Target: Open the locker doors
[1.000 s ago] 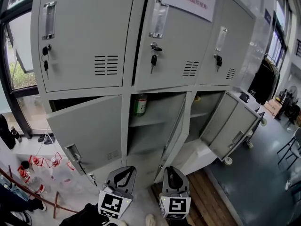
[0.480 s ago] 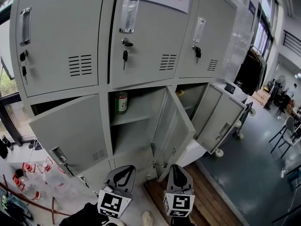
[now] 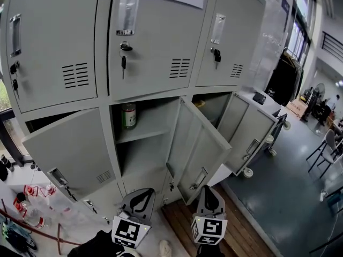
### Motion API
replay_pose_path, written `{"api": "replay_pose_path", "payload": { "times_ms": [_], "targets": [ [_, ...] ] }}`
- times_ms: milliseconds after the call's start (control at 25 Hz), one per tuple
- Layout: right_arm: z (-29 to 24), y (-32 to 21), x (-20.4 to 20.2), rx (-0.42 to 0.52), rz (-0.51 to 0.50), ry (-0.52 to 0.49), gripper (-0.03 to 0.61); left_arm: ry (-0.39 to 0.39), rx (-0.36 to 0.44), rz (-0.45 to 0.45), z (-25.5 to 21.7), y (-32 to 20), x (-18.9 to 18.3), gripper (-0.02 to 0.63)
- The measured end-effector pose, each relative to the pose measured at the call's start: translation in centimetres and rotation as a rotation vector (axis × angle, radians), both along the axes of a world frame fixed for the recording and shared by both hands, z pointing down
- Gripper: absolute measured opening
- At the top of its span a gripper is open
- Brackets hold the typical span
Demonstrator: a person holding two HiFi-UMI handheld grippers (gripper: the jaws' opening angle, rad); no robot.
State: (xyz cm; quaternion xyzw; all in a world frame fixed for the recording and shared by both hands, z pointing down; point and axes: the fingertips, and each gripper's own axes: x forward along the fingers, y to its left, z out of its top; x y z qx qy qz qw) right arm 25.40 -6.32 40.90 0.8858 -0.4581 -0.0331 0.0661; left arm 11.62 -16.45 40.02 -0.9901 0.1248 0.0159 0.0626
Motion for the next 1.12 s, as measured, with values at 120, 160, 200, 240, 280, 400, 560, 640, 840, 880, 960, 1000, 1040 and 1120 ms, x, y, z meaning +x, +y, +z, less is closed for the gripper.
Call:
{"api": "replay_pose_path", "payload": {
  "times_ms": [120, 160, 200, 240, 280, 400, 560, 640, 840, 880, 960, 1000, 1040, 1120],
  "targets": [
    [0.0, 0.5, 1.5, 0.002, 0.013, -0.007, 0.015, -0.001, -0.003, 0.0, 0.0, 0.1, 1.0, 0.025],
    [0.0, 0.6, 2.0, 0.002, 0.016, -0.009, 0.014, 0.0, -0.006, 0.0, 0.0, 0.1, 1.4, 0.025],
    [0.1, 0.7, 2.4, 0.002, 0.018, -0.01, 0.014, 0.0, -0.009, 0.0, 0.0, 0.2, 1.8, 0.025],
    [0.1, 0.8, 2.8, 0.001, 0.02, -0.01, 0.014, 0.0, -0.012, 0.001, 0.0, 0.2, 2.2, 0.026],
    [0.1, 0.9, 3.2, 0.001, 0.022, -0.011, 0.014, 0.0, -0.015, 0.003, 0.0, 0.3, 2.6, 0.025],
    [0.0, 1.1, 4.4, 0.0, 0.027, -0.012, 0.014, 0.003, -0.019, 0.011, 0.0, 0.6, 3.8, 0.025],
    [0.1, 1.4, 5.8, -0.002, 0.029, -0.017, 0.014, 0.002, -0.025, 0.014, 0.2, 0.8, 5.2, 0.026],
    [0.0, 1.4, 6.5, -0.001, 0.032, -0.018, 0.014, 0.0, -0.028, 0.013, 0.3, 0.8, 5.8, 0.026],
    [0.0, 1.5, 8.0, -0.002, 0.04, -0.019, 0.014, -0.008, -0.032, 0.01, 0.7, 0.9, 6.8, 0.026],
    [0.0, 1.6, 8.2, -0.002, 0.041, -0.019, 0.014, -0.01, -0.033, 0.011, 0.8, 0.9, 7.0, 0.026],
    [0.1, 1.6, 8.6, 0.0, 0.043, -0.02, 0.014, -0.01, -0.034, 0.011, 0.8, 1.0, 7.3, 0.026],
    [0.1, 1.6, 8.8, 0.001, 0.044, -0.021, 0.014, -0.01, -0.035, 0.011, 0.9, 1.0, 7.4, 0.025],
    [0.1, 1.6, 8.9, 0.001, 0.043, -0.021, 0.014, -0.01, -0.036, 0.01, 0.9, 1.0, 7.5, 0.025],
    [0.1, 1.6, 9.0, 0.0, 0.041, -0.021, 0.014, -0.009, -0.04, 0.008, 0.9, 1.0, 7.6, 0.025]
  ]
}}
